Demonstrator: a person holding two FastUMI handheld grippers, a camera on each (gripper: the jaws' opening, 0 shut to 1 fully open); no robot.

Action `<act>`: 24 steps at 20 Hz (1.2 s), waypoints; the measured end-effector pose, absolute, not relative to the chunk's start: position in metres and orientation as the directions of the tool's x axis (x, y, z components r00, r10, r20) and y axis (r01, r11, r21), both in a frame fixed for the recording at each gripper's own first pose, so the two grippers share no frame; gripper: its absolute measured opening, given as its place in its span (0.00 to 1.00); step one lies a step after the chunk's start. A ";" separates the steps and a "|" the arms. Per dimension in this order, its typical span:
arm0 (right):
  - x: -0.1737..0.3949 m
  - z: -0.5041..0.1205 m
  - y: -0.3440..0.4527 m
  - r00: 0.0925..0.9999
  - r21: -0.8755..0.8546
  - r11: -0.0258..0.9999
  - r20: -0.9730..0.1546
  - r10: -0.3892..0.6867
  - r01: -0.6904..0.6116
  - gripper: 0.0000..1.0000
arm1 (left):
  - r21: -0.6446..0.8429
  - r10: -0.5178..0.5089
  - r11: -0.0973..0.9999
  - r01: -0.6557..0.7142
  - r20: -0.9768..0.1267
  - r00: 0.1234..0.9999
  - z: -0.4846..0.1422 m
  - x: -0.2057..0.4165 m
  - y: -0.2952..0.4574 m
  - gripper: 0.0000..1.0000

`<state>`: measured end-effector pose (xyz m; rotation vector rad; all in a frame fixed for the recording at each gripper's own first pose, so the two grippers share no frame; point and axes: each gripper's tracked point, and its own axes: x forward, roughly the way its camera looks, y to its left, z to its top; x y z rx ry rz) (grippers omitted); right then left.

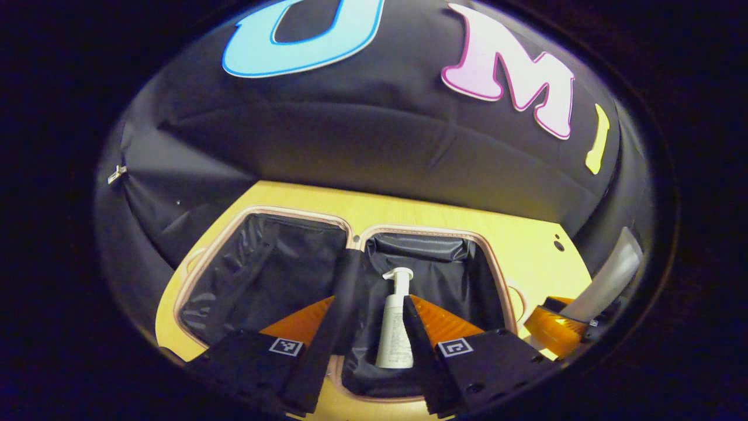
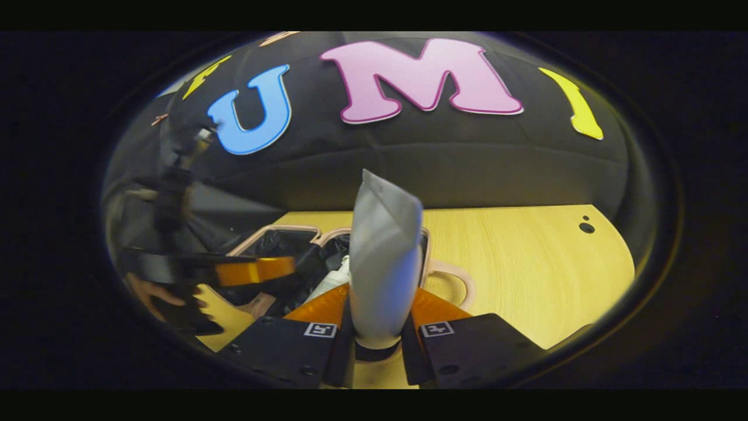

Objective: First open the suitcase, pack the skin care products into it, and then close the suitcase.

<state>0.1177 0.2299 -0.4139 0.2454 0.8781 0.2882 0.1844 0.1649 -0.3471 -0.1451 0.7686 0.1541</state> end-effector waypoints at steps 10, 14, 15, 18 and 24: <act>0.077 -0.506 0.273 0.300 0.261 0.963 -0.916 0.267 -0.061 0.37 | -0.042 0.181 0.968 -0.249 -0.572 0.800 -0.253 0.092 0.243 0.70; 0.078 -0.527 0.276 0.268 0.202 0.979 -0.942 0.200 -0.023 0.37 | 0.024 0.227 0.967 -0.254 -0.535 0.814 -0.237 0.079 0.271 0.70; 0.078 -0.530 0.278 0.257 0.191 0.982 -0.948 0.186 -0.008 0.39 | 0.019 0.226 0.966 -0.257 -0.543 0.809 -0.238 0.077 0.275 0.70; 0.085 -0.532 0.282 0.267 0.180 0.983 -0.949 0.170 0.014 0.43 | 0.005 0.244 0.957 -0.290 -0.552 0.798 -0.247 0.069 0.294 0.70; 0.110 -0.496 0.281 0.395 0.193 0.981 -0.900 0.184 -0.017 0.65 | -0.010 0.293 0.934 -0.358 -0.555 0.779 -0.276 0.077 0.357 0.71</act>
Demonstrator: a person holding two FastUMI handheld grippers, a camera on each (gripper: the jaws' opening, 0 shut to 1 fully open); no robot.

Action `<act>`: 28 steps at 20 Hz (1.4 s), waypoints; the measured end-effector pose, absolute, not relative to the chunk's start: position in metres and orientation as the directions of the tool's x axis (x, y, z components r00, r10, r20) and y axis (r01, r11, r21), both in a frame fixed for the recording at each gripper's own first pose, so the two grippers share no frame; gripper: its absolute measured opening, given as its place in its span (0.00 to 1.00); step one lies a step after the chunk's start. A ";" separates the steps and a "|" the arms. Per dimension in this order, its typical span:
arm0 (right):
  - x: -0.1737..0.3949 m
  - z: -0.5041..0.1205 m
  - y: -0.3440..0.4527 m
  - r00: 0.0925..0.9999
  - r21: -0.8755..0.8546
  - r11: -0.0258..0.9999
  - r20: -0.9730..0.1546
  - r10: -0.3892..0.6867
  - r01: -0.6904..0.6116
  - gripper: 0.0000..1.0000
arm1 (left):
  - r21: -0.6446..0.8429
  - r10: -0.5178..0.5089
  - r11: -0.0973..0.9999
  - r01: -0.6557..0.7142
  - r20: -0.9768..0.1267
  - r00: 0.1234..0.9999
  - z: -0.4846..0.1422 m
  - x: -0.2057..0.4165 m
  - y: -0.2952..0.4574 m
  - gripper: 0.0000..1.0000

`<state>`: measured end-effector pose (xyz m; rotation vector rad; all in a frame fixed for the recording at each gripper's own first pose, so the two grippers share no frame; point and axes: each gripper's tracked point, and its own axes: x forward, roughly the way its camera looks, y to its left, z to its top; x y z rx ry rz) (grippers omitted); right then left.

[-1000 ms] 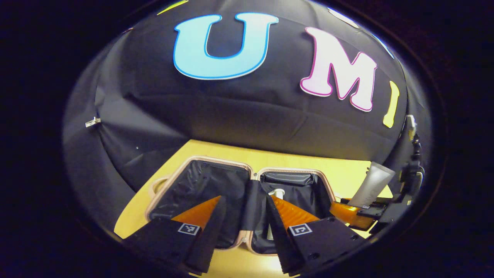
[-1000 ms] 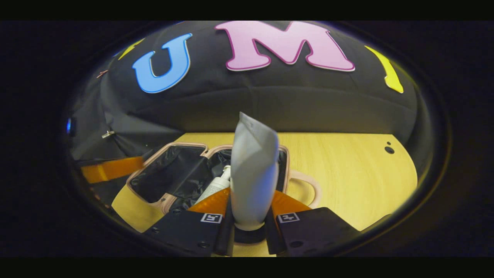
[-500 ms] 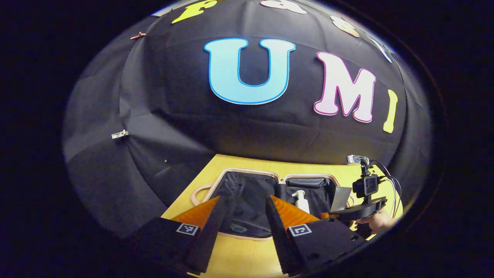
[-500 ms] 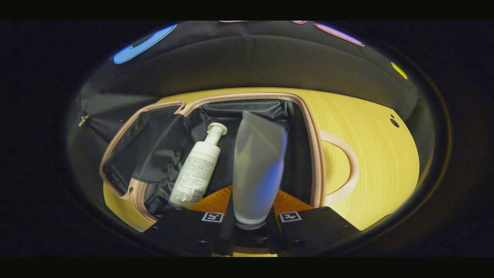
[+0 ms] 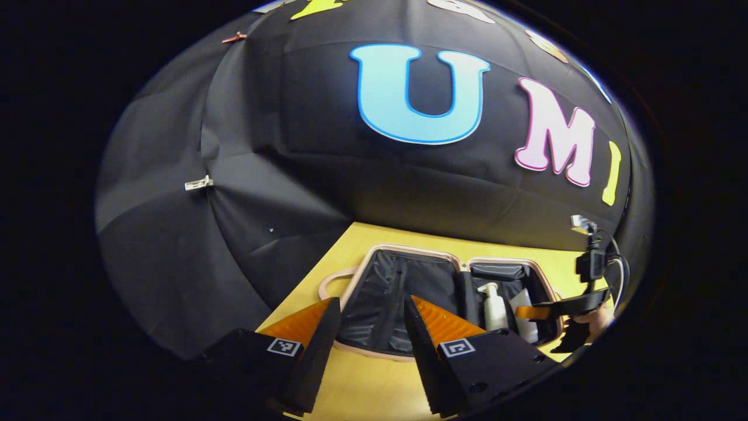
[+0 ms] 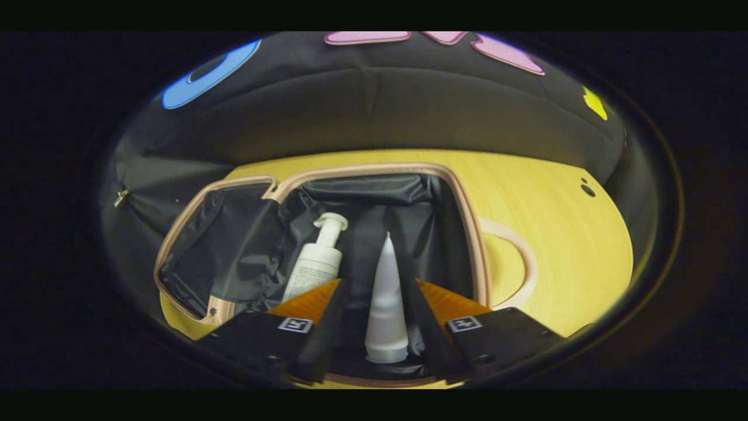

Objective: First open the suitcase, pack the skin care products into it, and then close the suitcase.

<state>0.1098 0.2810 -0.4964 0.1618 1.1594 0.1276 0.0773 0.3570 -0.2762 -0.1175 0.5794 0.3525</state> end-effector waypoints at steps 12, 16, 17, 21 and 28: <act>0.107 -0.340 0.210 0.679 0.110 0.977 -0.705 0.205 -0.180 0.96 | -0.086 0.202 0.922 -0.377 -0.724 0.660 -0.404 0.152 0.493 0.93; 0.095 -0.312 0.230 0.710 0.143 0.965 -0.655 0.259 -0.219 0.97 | -0.167 0.107 0.914 -0.370 -0.780 0.616 -0.435 0.164 0.493 0.93; 0.092 -0.307 0.234 0.715 0.162 0.964 -0.646 0.267 -0.213 0.96 | -0.146 0.108 0.920 -0.364 -0.799 0.591 -0.448 0.167 0.496 0.92; 0.087 -0.293 0.233 0.742 0.186 0.963 -0.615 0.268 -0.194 0.98 | -0.056 0.103 0.960 -0.274 -0.839 0.534 -0.462 0.177 0.496 0.90; 0.077 -0.291 0.208 0.763 0.180 0.971 -0.602 0.234 -0.156 0.97 | 0.106 0.131 0.990 -0.092 -0.932 0.337 -0.480 0.169 0.486 0.53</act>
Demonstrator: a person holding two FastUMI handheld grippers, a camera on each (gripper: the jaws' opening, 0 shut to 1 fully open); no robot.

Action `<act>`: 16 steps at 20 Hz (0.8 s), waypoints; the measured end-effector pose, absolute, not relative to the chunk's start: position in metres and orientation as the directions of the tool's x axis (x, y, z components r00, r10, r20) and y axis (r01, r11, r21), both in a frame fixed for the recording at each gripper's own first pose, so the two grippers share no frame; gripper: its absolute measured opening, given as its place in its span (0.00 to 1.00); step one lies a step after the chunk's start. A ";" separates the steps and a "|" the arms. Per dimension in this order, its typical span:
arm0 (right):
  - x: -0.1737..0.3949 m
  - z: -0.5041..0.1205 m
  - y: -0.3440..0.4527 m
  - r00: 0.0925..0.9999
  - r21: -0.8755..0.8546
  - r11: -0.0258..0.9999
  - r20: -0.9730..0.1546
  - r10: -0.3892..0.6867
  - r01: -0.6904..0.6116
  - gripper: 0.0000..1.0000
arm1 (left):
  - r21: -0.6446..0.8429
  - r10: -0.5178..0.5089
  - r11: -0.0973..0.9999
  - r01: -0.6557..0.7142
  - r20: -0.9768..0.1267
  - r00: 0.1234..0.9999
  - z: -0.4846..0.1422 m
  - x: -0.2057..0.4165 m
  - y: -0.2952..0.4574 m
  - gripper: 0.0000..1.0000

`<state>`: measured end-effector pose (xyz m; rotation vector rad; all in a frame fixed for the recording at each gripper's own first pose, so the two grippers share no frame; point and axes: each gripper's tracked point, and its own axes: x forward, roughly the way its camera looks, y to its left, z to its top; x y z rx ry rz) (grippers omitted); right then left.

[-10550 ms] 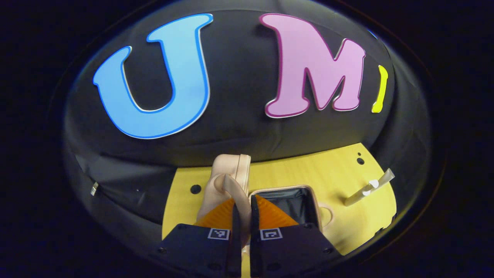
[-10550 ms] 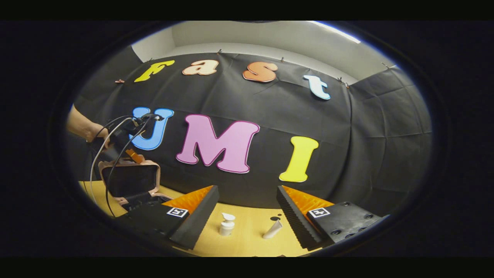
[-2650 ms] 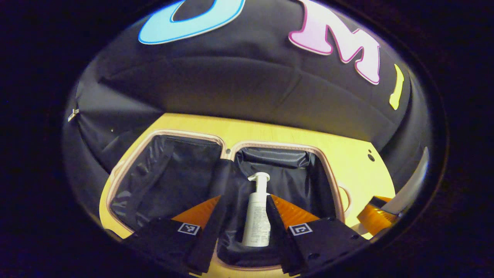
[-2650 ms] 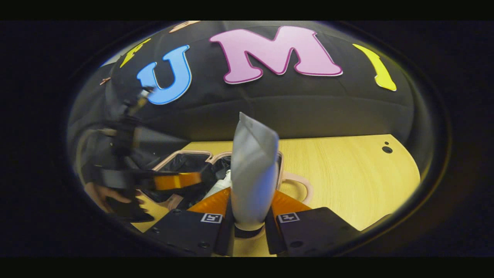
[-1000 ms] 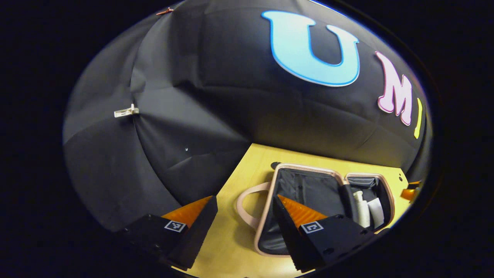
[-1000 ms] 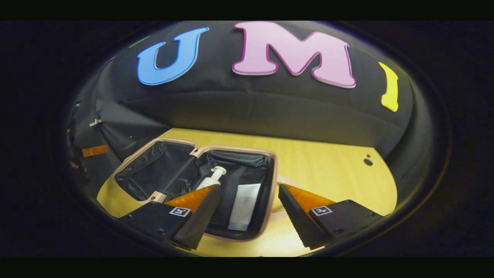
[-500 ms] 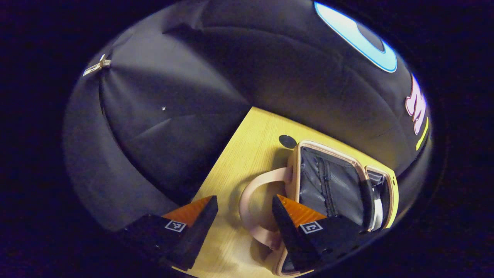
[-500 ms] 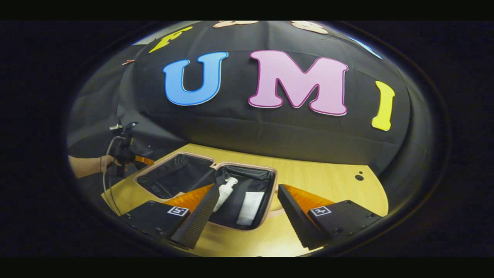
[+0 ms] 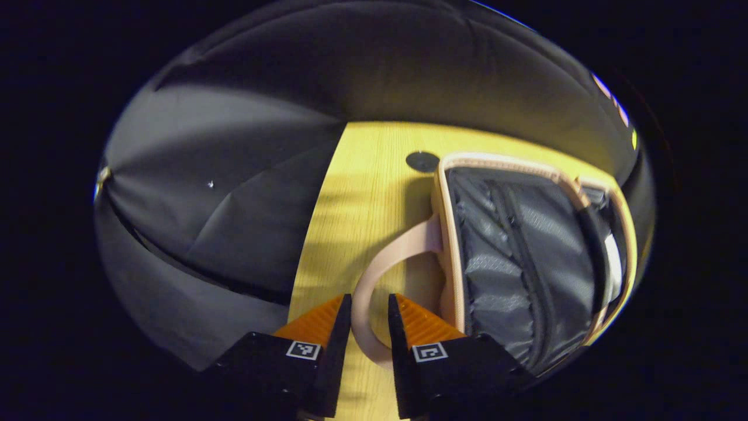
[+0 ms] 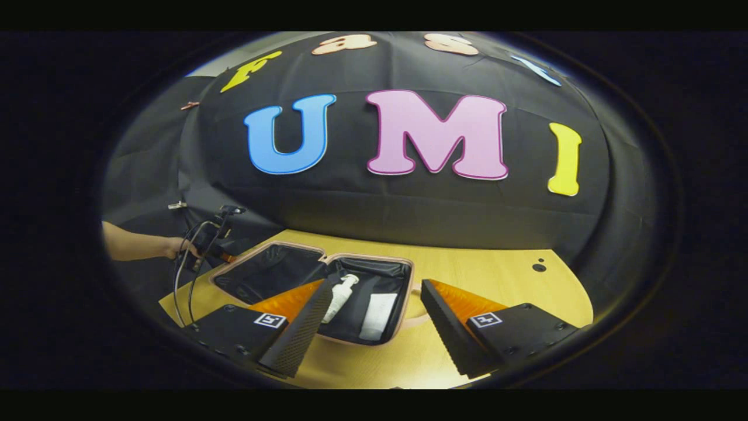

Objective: First open the suitcase, pack the skin care products into it, and then close the suitcase.

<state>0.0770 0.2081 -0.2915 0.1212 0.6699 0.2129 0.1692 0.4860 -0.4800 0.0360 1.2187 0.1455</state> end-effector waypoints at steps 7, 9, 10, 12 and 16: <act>0.067 -0.305 0.186 0.759 0.191 0.977 -0.621 0.198 -0.098 0.97 | 0.154 0.184 0.981 -0.120 -0.935 0.304 -0.496 0.168 0.493 0.15; 0.067 -0.306 0.181 0.758 0.186 0.977 -0.621 0.198 -0.103 0.97 | 0.186 0.215 0.975 -0.118 -0.919 0.331 -0.482 0.174 0.496 0.11; 0.063 -0.303 0.180 0.762 0.182 0.978 -0.617 0.197 -0.106 0.97 | 0.203 0.231 0.972 -0.117 -0.909 0.347 -0.474 0.177 0.497 0.10; 0.064 -0.299 0.176 0.766 0.185 0.977 -0.611 0.202 -0.110 0.97 | 0.235 0.261 0.965 -0.114 -0.891 0.372 -0.455 0.178 0.498 0.10; 0.064 -0.298 0.171 0.768 0.186 0.974 -0.603 0.214 -0.126 0.97 | 0.339 0.336 0.938 -0.079 -0.822 0.461 -0.392 0.193 0.494 0.10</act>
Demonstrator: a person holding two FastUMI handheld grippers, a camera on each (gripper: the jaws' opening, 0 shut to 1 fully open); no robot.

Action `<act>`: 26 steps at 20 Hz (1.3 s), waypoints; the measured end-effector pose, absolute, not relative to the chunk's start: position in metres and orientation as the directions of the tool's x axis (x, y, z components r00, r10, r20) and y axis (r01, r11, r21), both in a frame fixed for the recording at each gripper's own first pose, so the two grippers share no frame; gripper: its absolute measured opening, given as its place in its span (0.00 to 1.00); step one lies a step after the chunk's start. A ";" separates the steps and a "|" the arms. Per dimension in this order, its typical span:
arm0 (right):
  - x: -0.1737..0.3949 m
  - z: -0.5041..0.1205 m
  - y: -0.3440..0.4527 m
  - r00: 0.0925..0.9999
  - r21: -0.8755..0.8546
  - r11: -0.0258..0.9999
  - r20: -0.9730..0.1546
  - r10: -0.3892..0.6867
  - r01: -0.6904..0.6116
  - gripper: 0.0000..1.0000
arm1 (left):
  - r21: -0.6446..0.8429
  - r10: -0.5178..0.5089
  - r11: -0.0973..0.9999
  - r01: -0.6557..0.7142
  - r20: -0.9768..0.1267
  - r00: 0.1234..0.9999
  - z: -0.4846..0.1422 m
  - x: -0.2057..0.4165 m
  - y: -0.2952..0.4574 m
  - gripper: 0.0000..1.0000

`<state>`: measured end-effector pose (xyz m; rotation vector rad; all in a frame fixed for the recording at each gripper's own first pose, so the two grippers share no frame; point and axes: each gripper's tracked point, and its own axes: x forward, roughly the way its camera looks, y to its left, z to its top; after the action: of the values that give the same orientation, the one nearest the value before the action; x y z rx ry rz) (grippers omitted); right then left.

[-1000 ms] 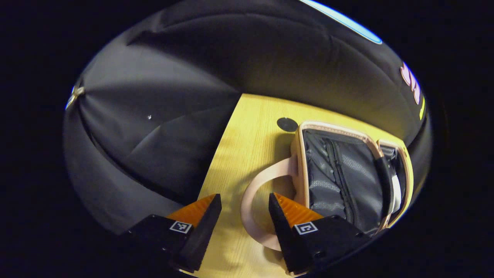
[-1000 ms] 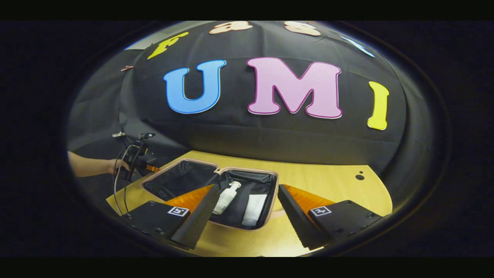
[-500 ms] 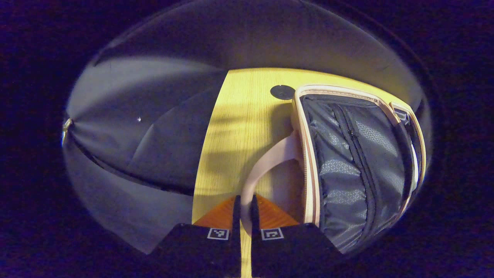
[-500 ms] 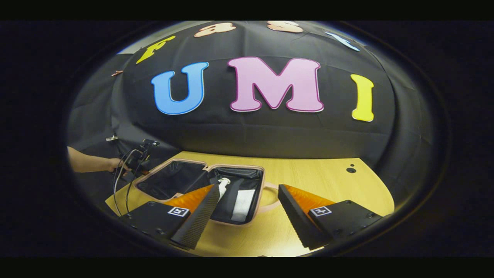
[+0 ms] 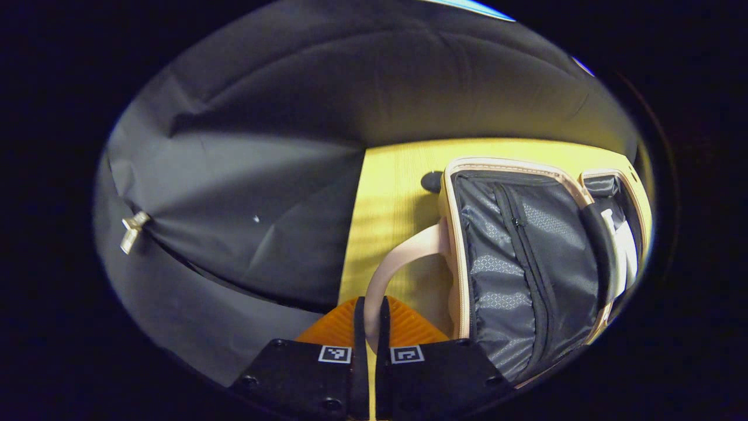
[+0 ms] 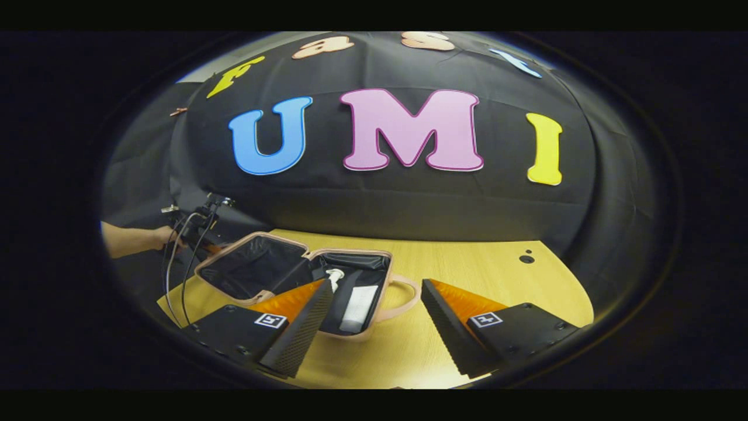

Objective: First open the suitcase, pack the skin care products into it, and then close the suitcase.

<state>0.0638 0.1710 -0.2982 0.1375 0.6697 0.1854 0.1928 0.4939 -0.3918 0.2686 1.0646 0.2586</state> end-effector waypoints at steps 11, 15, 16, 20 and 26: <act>0.051 -0.299 0.119 0.774 0.206 0.969 -0.588 0.236 -0.139 0.97 | 0.526 0.310 0.846 0.089 -0.620 0.720 -0.222 0.224 0.335 0.10; 0.049 -0.304 0.084 0.775 0.220 0.969 -0.591 0.223 -0.111 0.97 | 0.475 0.223 0.875 0.094 -0.567 0.793 -0.180 0.236 0.255 0.10; 0.049 -0.305 0.074 0.776 0.220 0.970 -0.592 0.216 -0.102 0.97 | 0.461 0.204 0.882 0.093 -0.553 0.808 -0.177 0.238 0.238 0.10; 0.049 -0.306 0.037 0.786 0.209 0.975 -0.590 0.187 -0.075 0.96 | 0.358 0.110 0.928 0.103 -0.527 0.843 -0.172 0.243 0.160 0.10; 0.050 -0.317 -0.004 0.786 0.187 0.980 -0.595 0.167 -0.067 0.97 | 0.203 -0.017 0.971 0.129 -0.478 0.878 -0.191 0.239 0.049 0.10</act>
<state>0.0498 -0.0042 -0.3169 0.1594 0.6550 0.1268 0.2388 0.0494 -0.1907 0.2334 0.4940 -0.0767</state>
